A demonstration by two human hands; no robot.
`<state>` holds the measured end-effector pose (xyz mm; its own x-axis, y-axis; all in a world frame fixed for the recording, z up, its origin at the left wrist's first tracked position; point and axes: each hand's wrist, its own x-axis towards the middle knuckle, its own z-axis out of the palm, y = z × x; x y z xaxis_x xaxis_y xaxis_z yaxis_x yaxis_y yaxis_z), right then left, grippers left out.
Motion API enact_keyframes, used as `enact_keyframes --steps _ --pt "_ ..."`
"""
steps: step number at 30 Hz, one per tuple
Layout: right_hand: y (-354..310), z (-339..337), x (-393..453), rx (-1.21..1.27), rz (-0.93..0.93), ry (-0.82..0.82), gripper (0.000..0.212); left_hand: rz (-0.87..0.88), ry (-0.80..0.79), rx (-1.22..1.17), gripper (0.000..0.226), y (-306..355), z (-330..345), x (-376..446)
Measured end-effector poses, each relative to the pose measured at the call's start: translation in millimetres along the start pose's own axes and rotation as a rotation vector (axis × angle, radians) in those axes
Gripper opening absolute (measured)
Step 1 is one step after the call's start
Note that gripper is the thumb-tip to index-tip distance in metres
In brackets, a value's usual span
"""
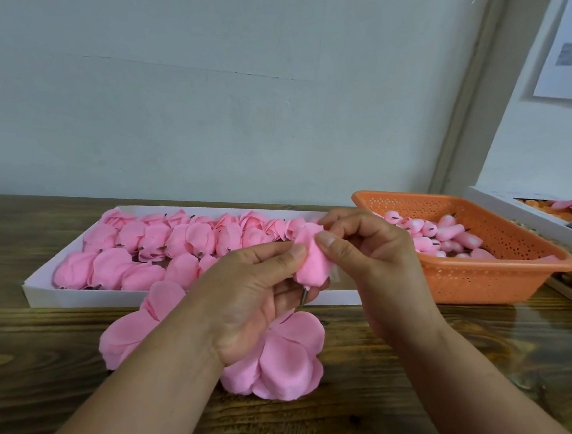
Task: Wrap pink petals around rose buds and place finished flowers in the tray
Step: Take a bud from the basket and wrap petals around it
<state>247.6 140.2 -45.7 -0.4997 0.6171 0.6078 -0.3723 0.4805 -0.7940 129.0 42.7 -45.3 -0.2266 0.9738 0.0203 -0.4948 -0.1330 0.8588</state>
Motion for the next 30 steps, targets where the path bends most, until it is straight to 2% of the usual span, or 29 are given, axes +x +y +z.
enact_keyframes --steps 4,6,9,12,16,21,26,30 --pt "-1.9 -3.3 -0.2 -0.014 0.037 0.003 0.008 -0.008 -0.026 -0.061 0.023 -1.3 1.4 0.3" --pt "-5.3 -4.1 -0.3 0.010 0.020 -0.053 0.008 -0.010 -0.024 -0.096 0.023 -1.0 1.5 0.7" --pt "-9.3 -7.3 0.7 0.055 -0.017 -0.164 0.021 -0.030 -0.046 -0.180 0.034 2.0 1.7 1.3" --pt "-10.7 -10.7 1.9 0.046 -0.009 -0.179 0.036 -0.060 -0.075 -0.276 0.041 3.6 2.3 0.4" --pt "-12.7 -8.1 -0.4 0.089 -0.009 -0.158 0.034 -0.067 -0.079 -0.301 0.034 4.2 1.9 -0.6" --pt "-11.4 -7.8 -0.6 0.062 0.064 -0.101 0.031 -0.033 -0.100 -0.186 0.027 3.5 0.5 -1.9" --pt "-13.6 -7.5 0.8 0.185 0.152 -0.097 0.023 -0.009 -0.102 -0.090 0.026 2.4 0.7 -2.6" --pt "-16.0 -8.9 2.0 0.259 0.223 -0.112 0.025 -0.006 -0.104 -0.047 0.026 3.5 2.0 -4.4"
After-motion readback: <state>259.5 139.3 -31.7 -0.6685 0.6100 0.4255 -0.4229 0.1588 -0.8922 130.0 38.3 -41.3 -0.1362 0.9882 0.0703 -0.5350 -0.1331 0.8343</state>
